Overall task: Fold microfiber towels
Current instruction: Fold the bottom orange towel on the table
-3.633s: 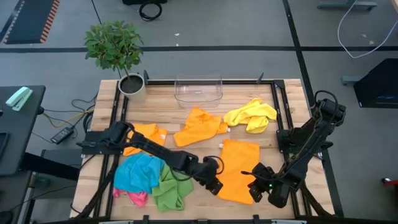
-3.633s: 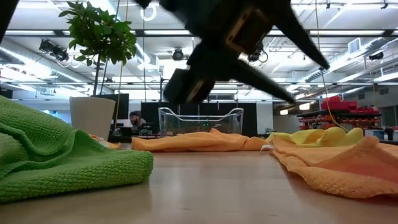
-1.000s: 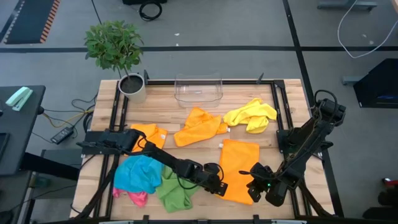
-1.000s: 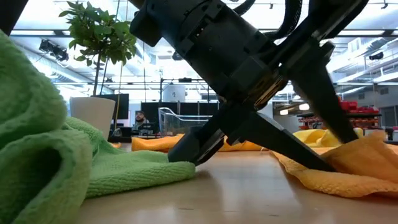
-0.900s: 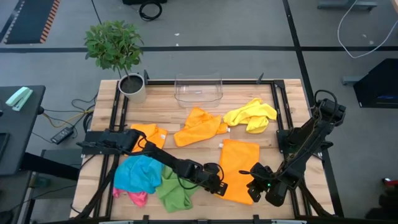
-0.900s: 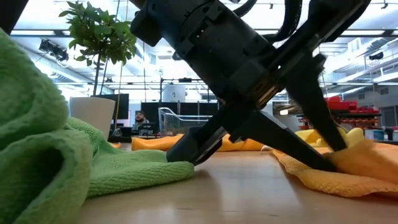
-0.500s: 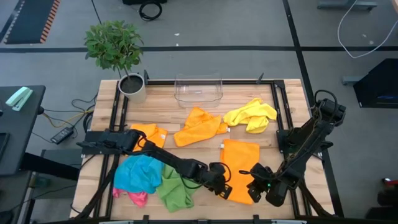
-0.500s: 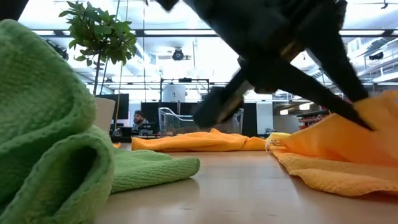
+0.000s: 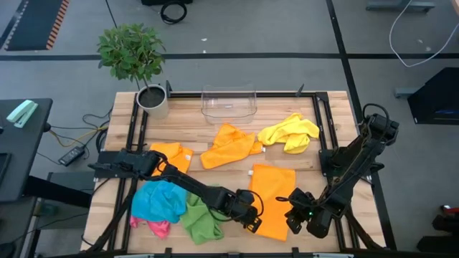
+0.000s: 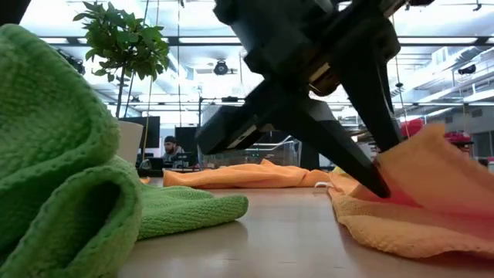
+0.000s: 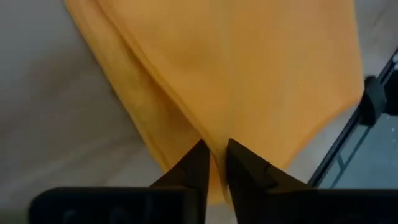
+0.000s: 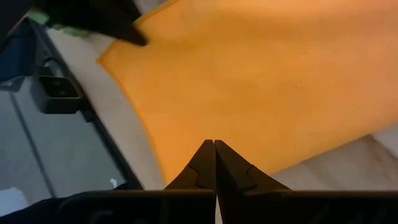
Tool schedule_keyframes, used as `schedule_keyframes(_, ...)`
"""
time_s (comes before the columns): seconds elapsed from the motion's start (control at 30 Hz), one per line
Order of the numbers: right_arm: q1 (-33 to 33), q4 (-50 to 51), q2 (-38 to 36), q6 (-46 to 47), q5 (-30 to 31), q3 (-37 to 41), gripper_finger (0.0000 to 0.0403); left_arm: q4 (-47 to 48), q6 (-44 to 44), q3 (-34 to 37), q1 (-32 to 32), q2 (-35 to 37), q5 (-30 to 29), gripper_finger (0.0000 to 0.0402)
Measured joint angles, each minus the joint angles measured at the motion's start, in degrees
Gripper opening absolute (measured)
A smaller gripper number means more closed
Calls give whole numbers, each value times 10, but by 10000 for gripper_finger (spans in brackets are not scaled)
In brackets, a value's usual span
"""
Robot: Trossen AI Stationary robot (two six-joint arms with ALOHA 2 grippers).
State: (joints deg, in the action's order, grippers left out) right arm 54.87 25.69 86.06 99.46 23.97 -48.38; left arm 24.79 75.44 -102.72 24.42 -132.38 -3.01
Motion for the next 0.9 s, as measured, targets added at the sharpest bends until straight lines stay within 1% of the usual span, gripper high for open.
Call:
schedule_keyframes(0.2,0,-16,-5,-9,-10,0,2,30,-18,0,-4,4,9,106)
schedule_keyframes(0.27,0,-15,-15,-11,-8,-1,2,60,-29,0,-3,15,9,114)
schedule_keyframes(0.33,0,-14,-22,-11,-1,-8,2,106,-31,0,-3,34,-6,118)
schedule_keyframes(0.43,5,-16,-22,-3,2,-20,2,167,-46,0,-4,62,-46,120)
schedule_keyframes(0.5,9,-17,-16,4,5,-26,2,172,-82,0,-4,77,-59,118)
schedule_keyframes(0.57,14,-16,-13,8,16,-28,2,143,-129,-1,-4,83,-55,112)
schedule_keyframes(0.63,16,-20,-7,5,17,-29,2,124,-185,-1,-4,84,-38,103)
schedule_keyframes(0.7,25,-27,3,-35,17,-29,2,92,-256,0,-4,77,-25,91)
schedule_keyframes(0.8,45,-75,21,-121,14,-30,2,51,-430,2,4,72,-7,70)
schedule_keyframes(0.9,53,-96,38,-176,14,-29,2,12,-611,0,17,73,-5,54)
